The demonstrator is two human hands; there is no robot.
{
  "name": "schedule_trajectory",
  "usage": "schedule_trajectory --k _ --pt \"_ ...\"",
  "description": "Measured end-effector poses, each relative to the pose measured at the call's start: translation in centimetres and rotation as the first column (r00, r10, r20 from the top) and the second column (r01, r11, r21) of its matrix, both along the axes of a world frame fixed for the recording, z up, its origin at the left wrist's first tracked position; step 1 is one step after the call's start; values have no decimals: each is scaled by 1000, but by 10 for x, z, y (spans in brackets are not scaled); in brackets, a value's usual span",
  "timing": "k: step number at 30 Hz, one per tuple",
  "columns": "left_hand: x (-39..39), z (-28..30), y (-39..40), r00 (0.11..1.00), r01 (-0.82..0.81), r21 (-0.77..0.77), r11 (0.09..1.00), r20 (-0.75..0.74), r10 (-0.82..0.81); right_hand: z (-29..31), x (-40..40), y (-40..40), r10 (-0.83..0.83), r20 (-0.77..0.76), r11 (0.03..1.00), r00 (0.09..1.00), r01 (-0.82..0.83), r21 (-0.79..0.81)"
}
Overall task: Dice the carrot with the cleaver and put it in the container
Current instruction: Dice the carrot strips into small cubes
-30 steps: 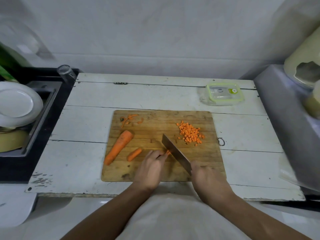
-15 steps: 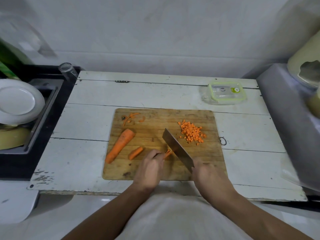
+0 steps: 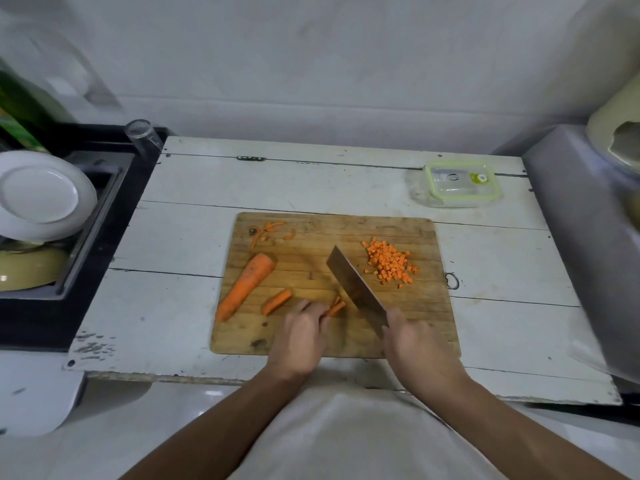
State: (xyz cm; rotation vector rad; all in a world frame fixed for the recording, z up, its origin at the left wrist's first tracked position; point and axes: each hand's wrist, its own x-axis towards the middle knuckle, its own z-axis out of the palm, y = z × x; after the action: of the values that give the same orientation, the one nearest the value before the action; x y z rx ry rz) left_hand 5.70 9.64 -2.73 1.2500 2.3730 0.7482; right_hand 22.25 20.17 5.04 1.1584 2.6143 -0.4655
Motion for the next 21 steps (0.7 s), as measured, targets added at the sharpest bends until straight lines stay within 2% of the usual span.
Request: schedule_trajectory --k 7,11,15,21 --pt "0 11 12 989 -113 -72 991 91 120 -2 5 -17 99 138 995 985 -98 -17" --pt "0 13 17 979 -148 -121 982 126 163 -15 -14 -10 54 66 998 996 -56 39" --pt "3 12 14 972 -171 -142 975 136 191 -12 -14 -7 34 -2 999 999 -34 25" --pt "5 12 12 973 -176 -192 965 113 200 3 16 -17 55 76 998 996 -56 17"
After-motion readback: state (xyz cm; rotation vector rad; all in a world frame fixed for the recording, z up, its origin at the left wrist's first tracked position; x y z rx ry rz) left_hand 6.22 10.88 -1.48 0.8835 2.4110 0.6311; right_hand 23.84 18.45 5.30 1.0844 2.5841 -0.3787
